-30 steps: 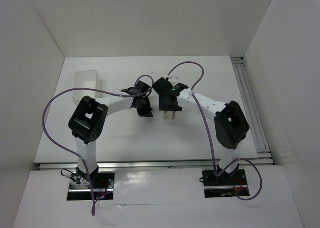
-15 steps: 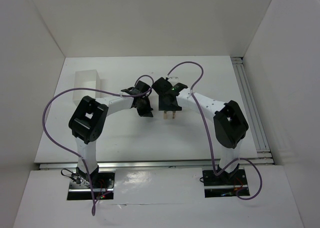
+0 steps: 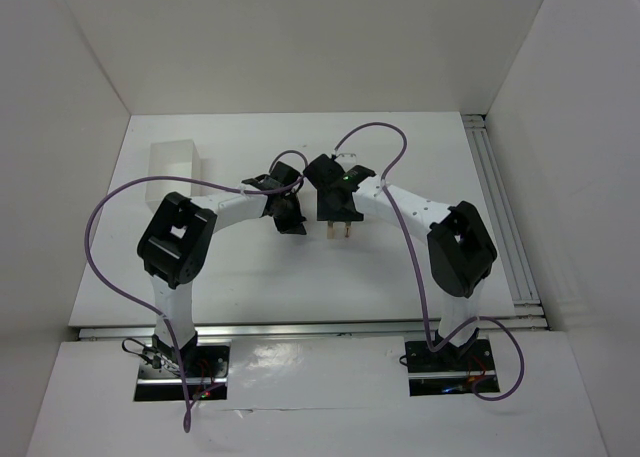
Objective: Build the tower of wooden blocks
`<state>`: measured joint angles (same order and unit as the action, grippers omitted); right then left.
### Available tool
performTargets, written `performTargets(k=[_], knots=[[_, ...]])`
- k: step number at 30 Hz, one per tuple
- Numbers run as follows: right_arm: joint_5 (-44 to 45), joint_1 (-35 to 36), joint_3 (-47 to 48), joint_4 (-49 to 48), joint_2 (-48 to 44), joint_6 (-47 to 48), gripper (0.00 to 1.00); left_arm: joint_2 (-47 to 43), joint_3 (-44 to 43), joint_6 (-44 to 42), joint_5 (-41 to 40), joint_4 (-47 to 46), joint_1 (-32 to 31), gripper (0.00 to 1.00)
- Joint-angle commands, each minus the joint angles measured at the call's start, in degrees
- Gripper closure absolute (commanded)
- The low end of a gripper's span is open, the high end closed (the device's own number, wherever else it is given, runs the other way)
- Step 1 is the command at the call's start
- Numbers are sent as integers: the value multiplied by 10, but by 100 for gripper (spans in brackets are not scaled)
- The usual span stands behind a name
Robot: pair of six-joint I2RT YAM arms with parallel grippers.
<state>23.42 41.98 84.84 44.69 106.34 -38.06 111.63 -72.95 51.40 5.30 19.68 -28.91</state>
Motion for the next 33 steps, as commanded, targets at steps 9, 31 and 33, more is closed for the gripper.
performTargets(k=[9, 31, 33], knots=[[15, 6, 23, 12, 7, -3, 31, -14, 2, 4, -2, 7, 3, 100], [5, 11, 31, 17, 12, 2, 5, -19, 12, 4, 3, 2, 3, 100], [12, 11, 42, 26, 12, 7, 4, -19, 12, 4, -2, 7, 3, 100]])
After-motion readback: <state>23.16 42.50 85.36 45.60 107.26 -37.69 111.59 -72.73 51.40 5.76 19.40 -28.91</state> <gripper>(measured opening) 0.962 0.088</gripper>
